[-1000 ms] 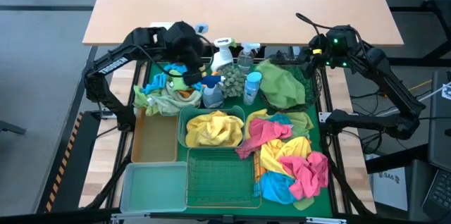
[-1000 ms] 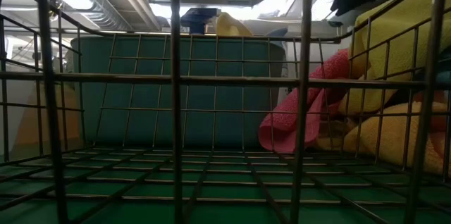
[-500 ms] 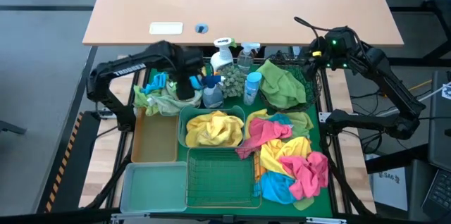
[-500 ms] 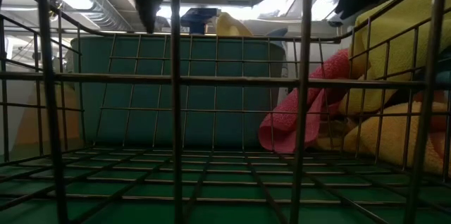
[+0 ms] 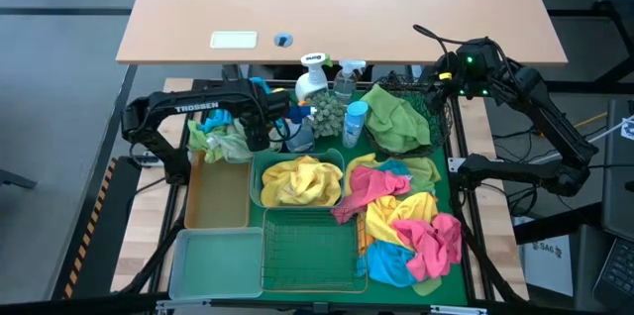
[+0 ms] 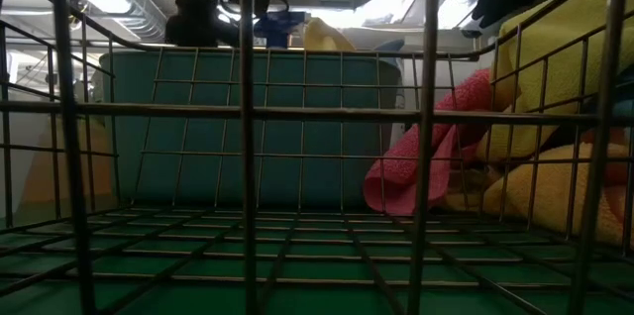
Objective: Sort microfiber towel by color & place in baskets
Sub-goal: Put the green microfiber towel into the black wire basket
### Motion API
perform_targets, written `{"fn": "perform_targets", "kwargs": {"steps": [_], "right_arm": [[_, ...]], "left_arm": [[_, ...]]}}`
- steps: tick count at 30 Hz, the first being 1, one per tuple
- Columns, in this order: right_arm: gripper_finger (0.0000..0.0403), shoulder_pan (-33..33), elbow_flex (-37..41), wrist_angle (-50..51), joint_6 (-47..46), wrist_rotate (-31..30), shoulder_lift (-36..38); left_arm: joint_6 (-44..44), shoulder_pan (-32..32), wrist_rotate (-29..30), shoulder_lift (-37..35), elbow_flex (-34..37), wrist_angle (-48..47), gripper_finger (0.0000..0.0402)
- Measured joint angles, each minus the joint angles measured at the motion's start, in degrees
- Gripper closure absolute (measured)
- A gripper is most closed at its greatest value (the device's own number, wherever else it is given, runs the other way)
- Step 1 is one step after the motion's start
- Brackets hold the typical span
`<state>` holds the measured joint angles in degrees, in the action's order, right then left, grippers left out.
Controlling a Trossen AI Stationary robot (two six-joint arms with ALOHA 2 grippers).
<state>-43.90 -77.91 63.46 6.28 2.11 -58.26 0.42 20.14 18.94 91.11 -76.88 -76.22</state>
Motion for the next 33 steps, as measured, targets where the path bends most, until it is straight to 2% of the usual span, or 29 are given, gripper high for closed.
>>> {"fn": "perform_targets", "kwargs": {"steps": [14,17,24,33], "right_arm": [[0.0157,0.0,0.0,0.0,0.0,0.0,0.0],[0.0157,0.0,0.0,0.0,0.0,0.0,0.0],[0.0157,0.0,0.0,0.0,0.0,0.0,0.0],[0.0157,0.0,0.0,0.0,0.0,0.0,0.0]], "left_arm": [[0.2,0.2,3.1,0.0,2.8,3.6,0.0273],[0.2,0.2,4.3,0.0,2.8,3.3,0.0298],[0.2,0.2,5.9,0.0,2.8,2.9,0.0393],[0.1,-1.1,6.2,-0.5,-0.5,-4.2,0.0399]]}}
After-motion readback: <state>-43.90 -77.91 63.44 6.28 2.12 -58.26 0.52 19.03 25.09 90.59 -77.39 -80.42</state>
